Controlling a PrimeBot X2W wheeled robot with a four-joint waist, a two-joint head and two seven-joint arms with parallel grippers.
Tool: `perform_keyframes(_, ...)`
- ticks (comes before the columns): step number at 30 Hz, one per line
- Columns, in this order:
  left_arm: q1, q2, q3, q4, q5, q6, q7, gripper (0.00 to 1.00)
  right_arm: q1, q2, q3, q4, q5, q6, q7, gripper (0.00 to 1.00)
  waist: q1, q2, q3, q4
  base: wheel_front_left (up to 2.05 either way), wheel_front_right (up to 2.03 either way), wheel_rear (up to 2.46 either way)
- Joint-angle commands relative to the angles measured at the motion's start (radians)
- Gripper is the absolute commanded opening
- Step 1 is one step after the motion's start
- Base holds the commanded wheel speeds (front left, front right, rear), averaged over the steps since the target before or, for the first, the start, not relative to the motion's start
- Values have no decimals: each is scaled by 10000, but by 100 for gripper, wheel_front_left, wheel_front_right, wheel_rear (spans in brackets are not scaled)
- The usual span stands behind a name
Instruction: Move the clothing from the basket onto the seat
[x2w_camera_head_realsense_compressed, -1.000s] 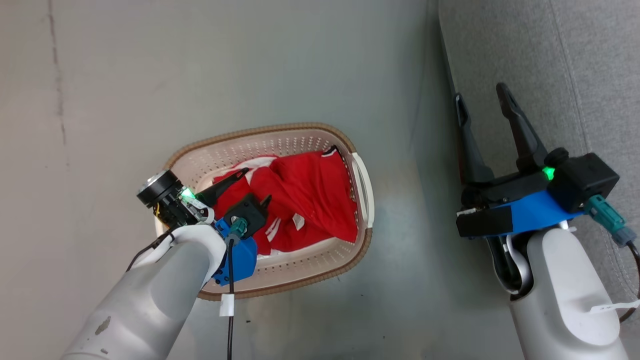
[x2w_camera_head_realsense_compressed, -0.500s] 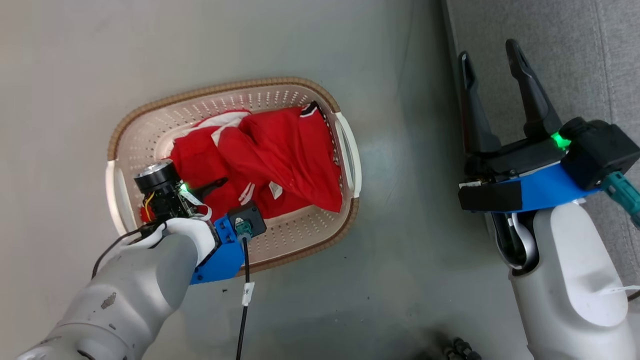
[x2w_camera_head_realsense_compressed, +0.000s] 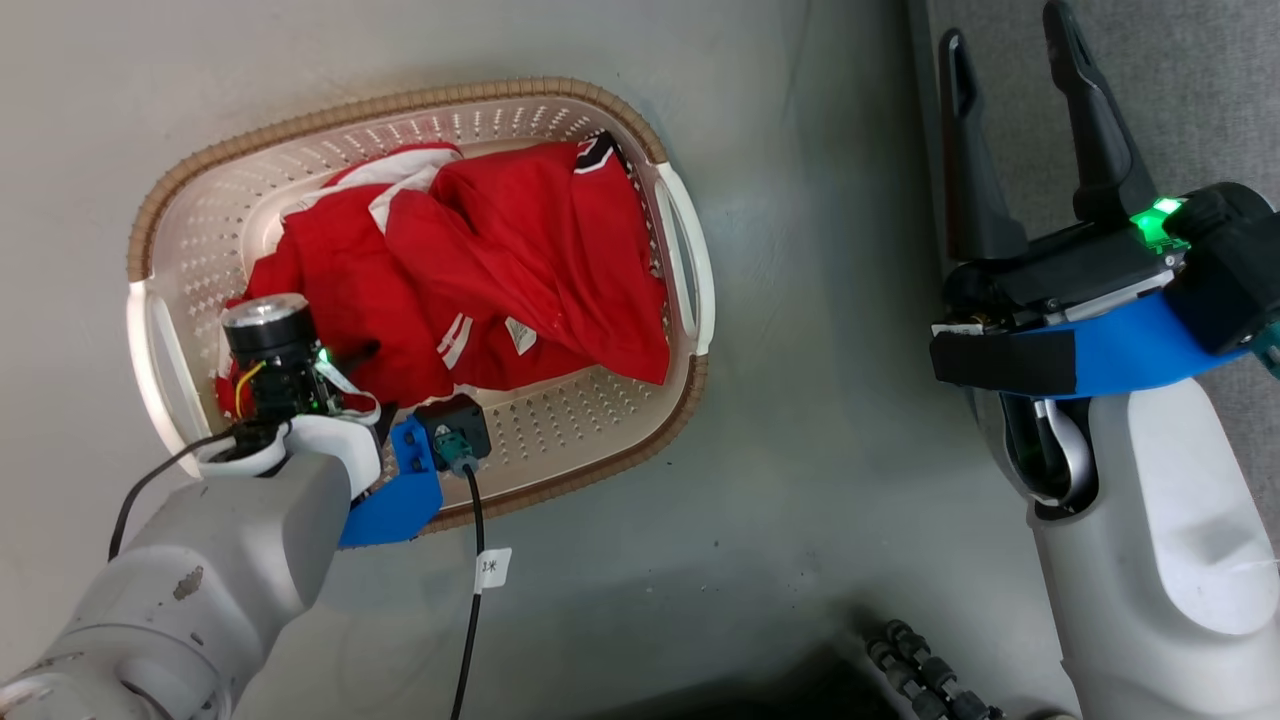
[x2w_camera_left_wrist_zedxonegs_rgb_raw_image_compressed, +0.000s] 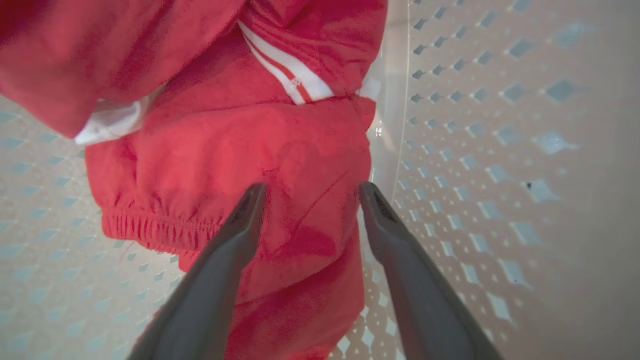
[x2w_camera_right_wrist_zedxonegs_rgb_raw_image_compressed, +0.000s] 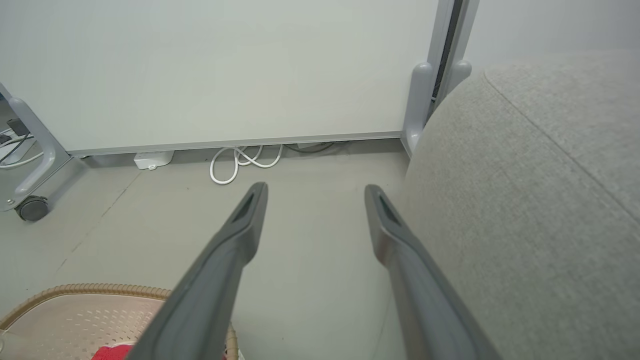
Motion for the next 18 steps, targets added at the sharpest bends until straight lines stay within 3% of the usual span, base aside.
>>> perform_keyframes(1,-166,68,-33,19,34,3,25,100,-131,-32,-20,-73,-2,4,-37,100,-1,0,145,-6,0,0,0)
perform_keyframes(18,-939,315,-34,48,608,3,785,100,-221,-32,-242,-874,-19,4,-37,100,-1,0,1263,-139,0,0,0)
